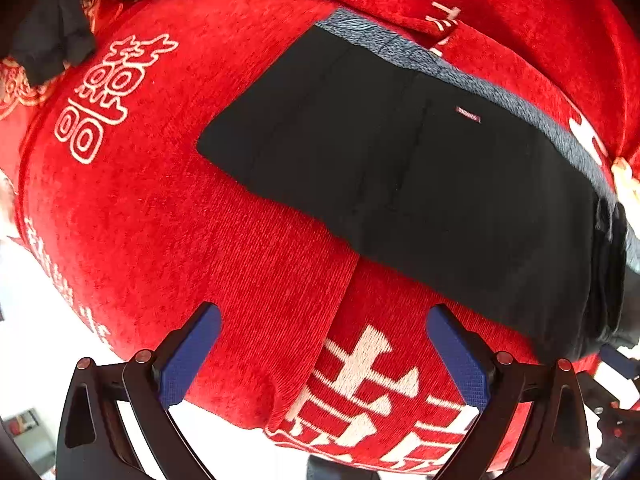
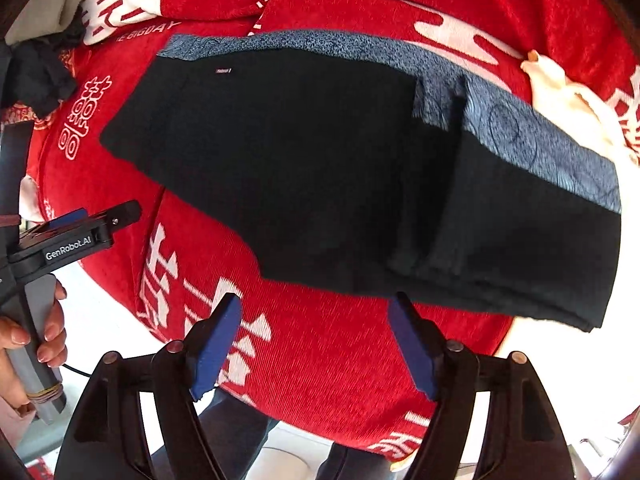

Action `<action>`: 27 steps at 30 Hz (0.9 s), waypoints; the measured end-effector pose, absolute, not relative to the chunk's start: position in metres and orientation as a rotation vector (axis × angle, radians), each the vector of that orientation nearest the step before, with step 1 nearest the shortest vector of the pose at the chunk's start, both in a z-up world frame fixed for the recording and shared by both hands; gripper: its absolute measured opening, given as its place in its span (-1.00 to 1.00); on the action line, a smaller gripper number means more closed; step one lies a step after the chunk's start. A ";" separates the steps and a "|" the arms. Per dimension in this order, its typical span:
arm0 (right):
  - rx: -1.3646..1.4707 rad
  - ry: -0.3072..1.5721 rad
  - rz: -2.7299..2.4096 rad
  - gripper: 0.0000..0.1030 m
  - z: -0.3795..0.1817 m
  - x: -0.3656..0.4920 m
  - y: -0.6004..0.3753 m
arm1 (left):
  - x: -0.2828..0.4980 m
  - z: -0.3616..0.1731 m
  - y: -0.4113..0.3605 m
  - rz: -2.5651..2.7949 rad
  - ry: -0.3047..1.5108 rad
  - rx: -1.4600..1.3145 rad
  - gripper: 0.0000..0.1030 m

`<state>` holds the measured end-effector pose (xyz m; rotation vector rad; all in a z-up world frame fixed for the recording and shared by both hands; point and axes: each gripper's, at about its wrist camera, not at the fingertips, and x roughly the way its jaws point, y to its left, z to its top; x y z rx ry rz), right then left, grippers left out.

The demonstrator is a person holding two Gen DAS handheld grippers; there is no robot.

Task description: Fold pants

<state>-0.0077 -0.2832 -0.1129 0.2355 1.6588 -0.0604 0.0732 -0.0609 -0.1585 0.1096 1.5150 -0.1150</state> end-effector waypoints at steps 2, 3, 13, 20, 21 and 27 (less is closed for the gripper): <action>0.250 1.659 -0.075 0.53 -0.117 -0.004 -0.285 | 0.080 -0.158 -0.058 -0.137 1.520 0.056 1.00; 0.259 1.660 -0.085 0.53 -0.120 -0.003 -0.286 | 0.083 -0.159 -0.057 -0.143 1.519 0.041 1.00; 0.363 1.663 -0.145 0.58 -0.147 -0.010 -0.296 | 0.110 -0.164 -0.056 -0.210 1.492 0.013 1.00; 0.375 1.649 -0.138 0.79 -0.152 -0.010 -0.293 | 0.131 -0.180 -0.025 -0.235 1.516 -0.127 1.00; 0.373 1.648 -0.139 0.79 -0.152 -0.010 -0.293 | 0.132 -0.181 -0.019 -0.242 1.518 -0.150 1.00; 0.362 1.638 -0.126 0.83 -0.154 -0.013 -0.290 | 0.130 -0.184 -0.008 -0.303 1.500 -0.310 1.00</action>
